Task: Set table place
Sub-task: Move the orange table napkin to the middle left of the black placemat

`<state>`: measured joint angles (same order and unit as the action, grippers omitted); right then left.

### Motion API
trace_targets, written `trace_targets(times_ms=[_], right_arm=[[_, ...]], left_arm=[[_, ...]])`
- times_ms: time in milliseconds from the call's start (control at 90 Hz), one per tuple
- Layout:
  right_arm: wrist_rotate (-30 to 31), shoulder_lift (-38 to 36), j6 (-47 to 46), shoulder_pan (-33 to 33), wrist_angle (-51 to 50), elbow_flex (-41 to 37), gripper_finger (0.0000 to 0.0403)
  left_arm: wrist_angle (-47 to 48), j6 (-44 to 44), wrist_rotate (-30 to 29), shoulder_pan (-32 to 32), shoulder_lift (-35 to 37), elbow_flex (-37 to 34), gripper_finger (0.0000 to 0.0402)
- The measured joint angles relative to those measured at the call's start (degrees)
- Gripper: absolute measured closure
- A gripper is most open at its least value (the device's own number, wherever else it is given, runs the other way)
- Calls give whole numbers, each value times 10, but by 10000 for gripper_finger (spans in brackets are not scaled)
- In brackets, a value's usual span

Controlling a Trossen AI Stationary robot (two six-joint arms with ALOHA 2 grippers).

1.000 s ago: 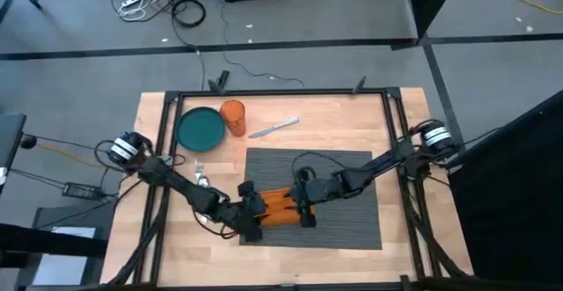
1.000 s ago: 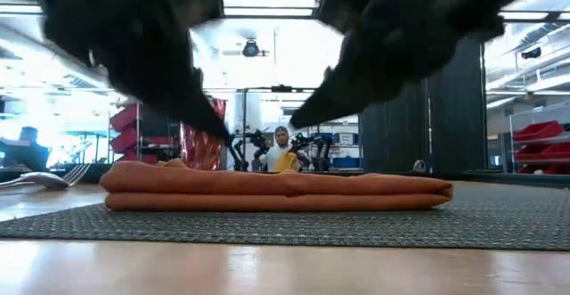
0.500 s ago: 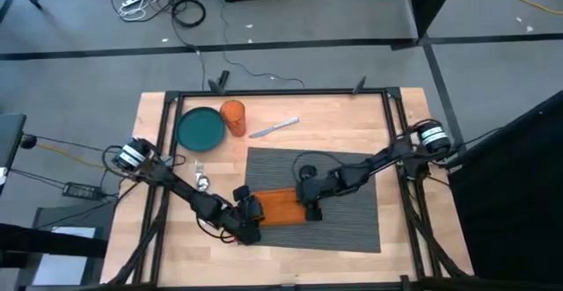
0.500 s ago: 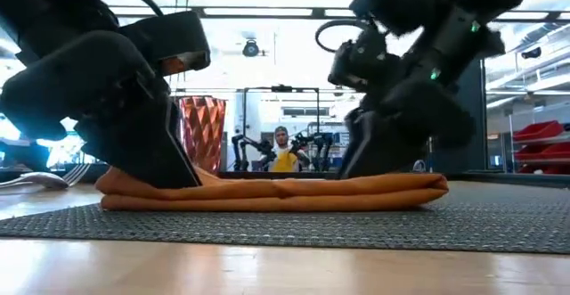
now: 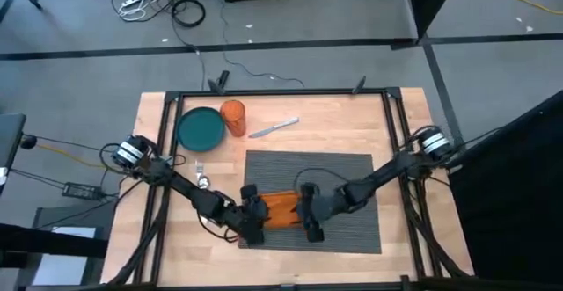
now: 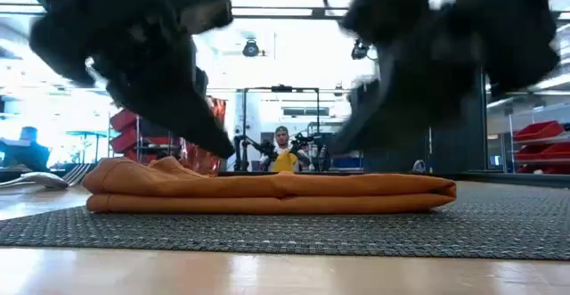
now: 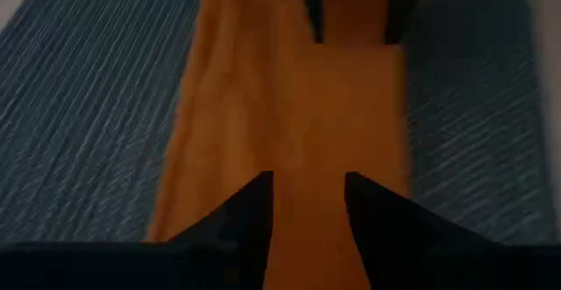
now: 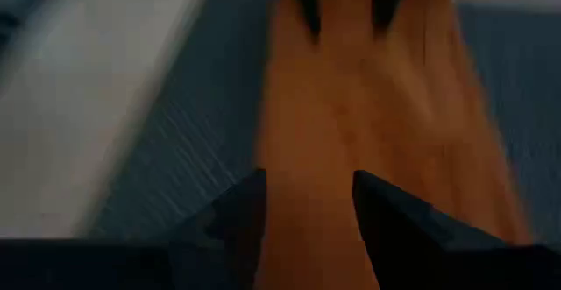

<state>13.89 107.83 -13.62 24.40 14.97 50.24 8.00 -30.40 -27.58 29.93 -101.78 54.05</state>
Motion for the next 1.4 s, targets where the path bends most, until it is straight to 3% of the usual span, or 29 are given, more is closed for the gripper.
trace_targets(times_ms=[278, 511, 611, 744, 867, 967, 1189, 1400], right_arm=[[2, -23, -9, 7, -91, 2, 260], [-3, -131, 6, 1, -107, 1, 259], [-17, -183, -18, 13, -176, 1, 259], [-36, -207, -57, 47, -246, -4, 259], [-27, -196, -111, 93, -267, -30, 260], [14, -190, -191, 125, -311, -52, 264], [103, -191, -315, 172, -358, -88, 266], [110, -189, -374, 176, -355, -112, 268]], left_arm=[[119, -92, 22, 15, 0, 2, 275], [143, -34, 13, 16, 24, 84, 275], [135, -2, 5, 16, 24, 116, 275], [39, 37, 10, 16, 17, 125, 275], [-59, 85, 53, 10, -20, 125, 275], [-116, 108, 87, -5, -60, 139, 275], [-72, 173, 131, -45, -181, 278, 275], [0, 190, 165, -71, -268, 395, 275]])
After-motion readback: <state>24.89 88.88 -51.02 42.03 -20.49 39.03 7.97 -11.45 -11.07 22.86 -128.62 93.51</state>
